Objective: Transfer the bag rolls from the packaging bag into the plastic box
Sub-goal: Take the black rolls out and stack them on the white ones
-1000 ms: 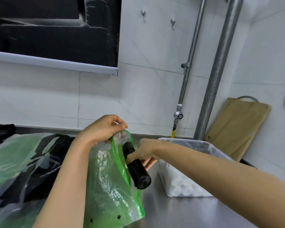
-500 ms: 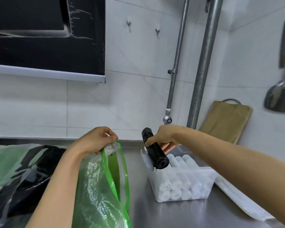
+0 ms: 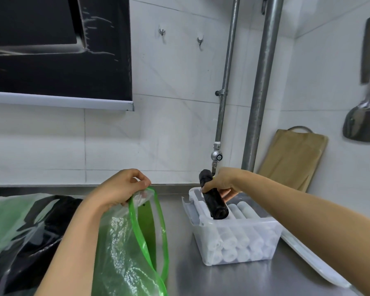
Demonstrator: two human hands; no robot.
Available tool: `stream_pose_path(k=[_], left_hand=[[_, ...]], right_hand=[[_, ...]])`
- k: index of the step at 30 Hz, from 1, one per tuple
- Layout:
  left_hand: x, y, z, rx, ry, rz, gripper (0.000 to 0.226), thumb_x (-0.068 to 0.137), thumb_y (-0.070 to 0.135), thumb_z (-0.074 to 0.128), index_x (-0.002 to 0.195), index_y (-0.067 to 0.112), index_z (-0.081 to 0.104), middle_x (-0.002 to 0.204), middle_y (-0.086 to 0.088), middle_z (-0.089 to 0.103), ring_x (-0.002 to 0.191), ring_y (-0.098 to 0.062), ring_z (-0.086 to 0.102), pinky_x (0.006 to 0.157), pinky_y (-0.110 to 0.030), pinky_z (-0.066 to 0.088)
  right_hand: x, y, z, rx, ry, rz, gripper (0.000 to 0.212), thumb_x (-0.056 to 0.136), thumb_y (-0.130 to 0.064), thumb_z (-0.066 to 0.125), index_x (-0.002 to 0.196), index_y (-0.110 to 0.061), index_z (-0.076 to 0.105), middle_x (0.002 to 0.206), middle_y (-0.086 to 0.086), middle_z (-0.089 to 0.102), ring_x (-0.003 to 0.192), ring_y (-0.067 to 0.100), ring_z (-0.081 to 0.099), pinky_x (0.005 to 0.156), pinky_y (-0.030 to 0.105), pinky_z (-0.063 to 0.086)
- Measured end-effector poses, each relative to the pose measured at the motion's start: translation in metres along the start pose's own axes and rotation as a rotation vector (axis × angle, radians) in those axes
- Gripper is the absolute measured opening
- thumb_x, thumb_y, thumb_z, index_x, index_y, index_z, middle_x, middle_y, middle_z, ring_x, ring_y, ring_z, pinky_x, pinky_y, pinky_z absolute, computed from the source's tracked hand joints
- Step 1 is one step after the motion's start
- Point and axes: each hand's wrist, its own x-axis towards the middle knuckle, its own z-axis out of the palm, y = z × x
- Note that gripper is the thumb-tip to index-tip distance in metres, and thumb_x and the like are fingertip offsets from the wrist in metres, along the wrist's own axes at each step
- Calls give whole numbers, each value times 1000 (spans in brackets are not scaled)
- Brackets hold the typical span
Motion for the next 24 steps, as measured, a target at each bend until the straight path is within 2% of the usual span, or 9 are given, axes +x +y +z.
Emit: stream_pose_path(k=[3, 7, 12, 18, 21, 24], left_hand=[[0, 0, 0, 3, 1, 0, 18, 93, 25, 53, 101, 11, 62, 84, -6, 67, 39, -4, 38, 41, -18, 32], [1, 0, 0, 4, 3, -1, 17, 93, 25, 54, 101, 12, 62, 83, -5, 67, 38, -3, 39, 40, -17, 31], [0, 0, -1, -3, 1, -2, 18, 93, 24, 53, 101, 12, 62, 81, -3, 68, 39, -4, 37, 40, -17, 31], [0, 1, -1, -7, 4, -4, 18, 93, 25, 53, 102, 12, 62, 83, -3, 68, 40, -5, 37, 40, -17, 30], [0, 1, -2, -5, 3, -4, 18, 93, 25, 53, 102, 13, 62, 85, -4, 68, 36, -1, 39, 41, -18, 31], [0, 1, -1, -5, 4, -2, 18, 94, 25, 52, 102, 12, 62, 85, -4, 68, 32, 0, 38, 40, -17, 30]], right_hand=[[2, 1, 4, -19, -3, 3, 29, 82, -17, 72, 101, -3, 55, 78, 9, 63, 62, 18, 62, 62, 31, 57], [3, 4, 11, -43, -29, 32, 25, 82, -20, 73, 85, -4, 53, 74, 8, 61, 60, 17, 61, 62, 29, 56], [9, 8, 15, -25, -66, 44, 45, 78, -22, 77, 111, 1, 57, 90, 13, 67, 79, 24, 66, 77, 36, 59], [10, 15, 16, 26, -123, 99, 41, 81, -25, 74, 110, -2, 56, 81, 10, 67, 70, 19, 66, 67, 31, 59], [11, 15, 15, 37, -78, 100, 42, 85, -39, 66, 105, -3, 57, 85, 10, 68, 69, 20, 67, 65, 30, 59], [18, 12, 15, -6, 50, 35, 47, 91, -43, 56, 110, 0, 57, 98, 13, 65, 80, 25, 65, 71, 35, 59]])
